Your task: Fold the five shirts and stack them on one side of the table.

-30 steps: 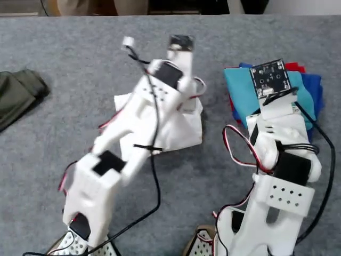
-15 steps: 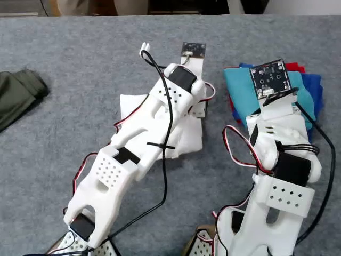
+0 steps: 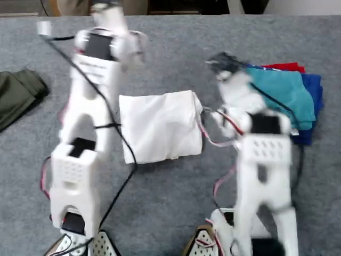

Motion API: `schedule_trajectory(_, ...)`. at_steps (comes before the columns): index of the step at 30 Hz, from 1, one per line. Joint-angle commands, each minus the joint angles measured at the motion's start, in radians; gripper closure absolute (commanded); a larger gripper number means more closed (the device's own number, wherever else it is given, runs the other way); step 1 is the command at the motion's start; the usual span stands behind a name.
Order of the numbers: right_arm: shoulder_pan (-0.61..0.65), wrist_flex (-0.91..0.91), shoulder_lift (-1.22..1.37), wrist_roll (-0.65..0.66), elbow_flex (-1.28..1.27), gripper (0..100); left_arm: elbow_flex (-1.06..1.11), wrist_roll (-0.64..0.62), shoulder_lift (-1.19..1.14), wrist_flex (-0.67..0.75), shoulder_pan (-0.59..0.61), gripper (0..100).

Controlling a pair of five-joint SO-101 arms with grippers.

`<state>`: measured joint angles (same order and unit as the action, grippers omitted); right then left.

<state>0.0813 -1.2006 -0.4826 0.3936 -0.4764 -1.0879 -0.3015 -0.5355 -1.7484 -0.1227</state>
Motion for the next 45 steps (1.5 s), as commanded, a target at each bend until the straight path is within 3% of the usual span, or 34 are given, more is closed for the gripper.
schedule_trajectory(1,0.173,-0.025,0.229,0.005,0.225,98.3,0.216,0.069,0.101,-0.012,0.126,98)
schedule_trajectory(7,0.377,-0.061,0.568,0.011,0.573,98.3,0.629,0.135,0.189,0.089,0.353,98)
schedule_trajectory(11,0.429,-0.127,0.799,0.008,0.776,98.3,0.907,0.203,0.349,0.204,0.471,98)
schedule_trajectory(17,0.430,-0.347,1.013,0.015,0.978,99.1,1.401,0.264,0.601,0.485,0.514,98)
schedule_trajectory(19,0.430,-0.442,1.032,0.068,0.992,99.7,1.505,0.259,0.644,0.519,0.503,98)
schedule_trajectory(27,0.291,-0.523,0.951,0.198,0.849,99.6,1.605,0.258,0.665,0.552,0.476,98)
schedule_trajectory(38,0.079,-0.296,0.582,0.428,0.179,99.6,1.605,0.259,0.665,0.552,0.476,98)
schedule_trajectory(42,0.039,-0.239,0.397,0.437,0.076,99.6,1.591,0.259,0.665,0.552,0.454,98)
schedule_trajectory(45,0.044,-0.238,0.274,0.382,0.059,99.6,1.530,0.258,0.667,0.545,0.374,98)
